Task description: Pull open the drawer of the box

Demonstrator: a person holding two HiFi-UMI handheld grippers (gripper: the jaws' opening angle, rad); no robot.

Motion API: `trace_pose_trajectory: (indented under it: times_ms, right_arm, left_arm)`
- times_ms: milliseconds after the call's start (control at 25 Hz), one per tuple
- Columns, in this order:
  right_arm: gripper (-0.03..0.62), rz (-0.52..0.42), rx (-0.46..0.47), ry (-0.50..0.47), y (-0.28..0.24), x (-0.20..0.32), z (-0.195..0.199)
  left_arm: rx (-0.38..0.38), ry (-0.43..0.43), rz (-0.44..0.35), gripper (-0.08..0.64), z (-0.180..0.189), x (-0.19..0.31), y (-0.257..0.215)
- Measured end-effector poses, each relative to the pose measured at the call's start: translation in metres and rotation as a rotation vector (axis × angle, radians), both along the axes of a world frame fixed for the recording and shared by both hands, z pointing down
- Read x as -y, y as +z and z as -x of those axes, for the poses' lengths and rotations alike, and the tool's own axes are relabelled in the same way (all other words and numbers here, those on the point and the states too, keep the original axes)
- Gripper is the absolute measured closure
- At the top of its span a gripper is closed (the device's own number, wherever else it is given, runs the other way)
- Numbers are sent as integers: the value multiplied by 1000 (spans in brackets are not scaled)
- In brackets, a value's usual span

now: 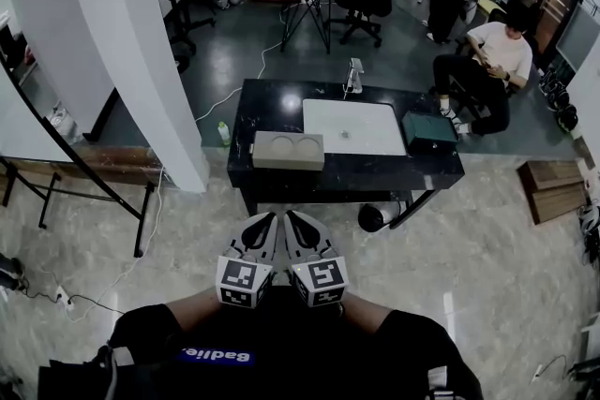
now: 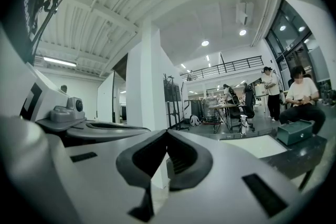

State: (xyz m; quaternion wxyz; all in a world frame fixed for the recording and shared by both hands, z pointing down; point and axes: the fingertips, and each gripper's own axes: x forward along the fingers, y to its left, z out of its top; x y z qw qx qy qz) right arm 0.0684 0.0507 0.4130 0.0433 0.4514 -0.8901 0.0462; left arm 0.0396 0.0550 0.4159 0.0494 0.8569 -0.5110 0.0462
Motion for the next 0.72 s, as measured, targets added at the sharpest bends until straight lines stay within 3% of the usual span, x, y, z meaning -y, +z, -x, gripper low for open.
trace_pose_trajectory:
  times_ms: [720]
  right_arm:
    - [592,-10,29,-83,-10,19,-44]
  left_arm:
    - [5,-96,3,561,-42,20,-4]
